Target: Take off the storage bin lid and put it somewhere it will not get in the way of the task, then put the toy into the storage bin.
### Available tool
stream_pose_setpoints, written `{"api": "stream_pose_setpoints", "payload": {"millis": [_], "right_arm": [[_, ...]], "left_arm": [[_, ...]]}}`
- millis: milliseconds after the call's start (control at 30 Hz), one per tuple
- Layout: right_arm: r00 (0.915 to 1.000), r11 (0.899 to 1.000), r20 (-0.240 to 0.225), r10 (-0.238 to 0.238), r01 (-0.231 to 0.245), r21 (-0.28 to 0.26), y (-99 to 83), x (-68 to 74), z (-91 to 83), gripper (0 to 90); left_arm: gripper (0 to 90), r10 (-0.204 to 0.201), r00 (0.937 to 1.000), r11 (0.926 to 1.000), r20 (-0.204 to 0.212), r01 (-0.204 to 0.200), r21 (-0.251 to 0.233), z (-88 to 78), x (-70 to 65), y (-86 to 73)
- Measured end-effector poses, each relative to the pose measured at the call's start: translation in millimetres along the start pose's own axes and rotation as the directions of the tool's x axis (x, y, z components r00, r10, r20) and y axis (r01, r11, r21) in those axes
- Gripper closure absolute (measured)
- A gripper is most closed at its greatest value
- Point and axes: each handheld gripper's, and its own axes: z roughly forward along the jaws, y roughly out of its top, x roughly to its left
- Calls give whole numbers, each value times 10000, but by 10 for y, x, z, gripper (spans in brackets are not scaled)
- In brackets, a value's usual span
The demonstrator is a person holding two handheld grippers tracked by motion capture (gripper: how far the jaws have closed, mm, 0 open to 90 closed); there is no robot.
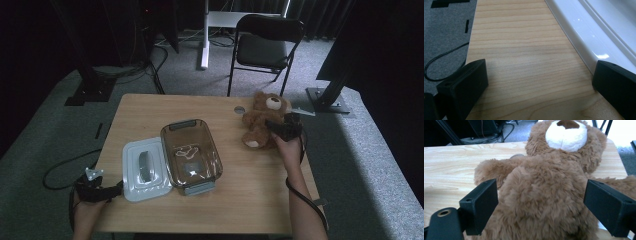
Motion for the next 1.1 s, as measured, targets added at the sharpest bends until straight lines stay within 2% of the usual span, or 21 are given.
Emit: {"api": "stream_pose_setpoints", "payload": {"millis": [233, 433, 533, 600, 833, 900, 967, 1033, 1100], "right_arm": [[9990, 9988, 419, 180, -198, 446, 57, 3, 136, 115], [9974, 9951, 642, 326, -384, 910, 28, -35, 293, 104], [9971, 9905, 533, 537, -599, 1238, -12, -57, 380, 102], [9970, 9886, 654, 410, -500, 1417, -35, -42, 414, 99], [9945, 9784, 627, 836, -938, 1842, -127, -64, 512, 97], [9954, 9780, 709, 637, -765, 1942, -145, -29, 532, 99], [9961, 9770, 811, 361, -522, 2067, -166, 8, 551, 117], [9964, 9759, 764, 361, -516, 2118, -173, 17, 559, 134], [9963, 9768, 833, 210, -382, 2106, -175, 26, 538, 260]], "left_arm": [[8, 24, 10000, 10000, 22, -24, 0, -2, -3, -2], [8, 33, 10000, 10000, 30, -33, 3, -2, -3, -2], [8, 32, 10000, 10000, 31, -32, 2, -2, -3, -2], [8, 32, 10000, 10000, 30, -32, 3, -2, -3, -2], [8, 35, 10000, 10000, 36, -35, 0, -2, -4, -2], [8, 50, 10000, 10000, 51, -50, 1, -1, -4, -1], [8, 61, 10000, 10000, 70, -61, -5, 1, -4, 0], [8, 66, 9999, 10000, 80, -66, -9, 2, -4, 1], [8, 78, 9999, 10000, 94, -78, -9, 3, -4, 2]]}}
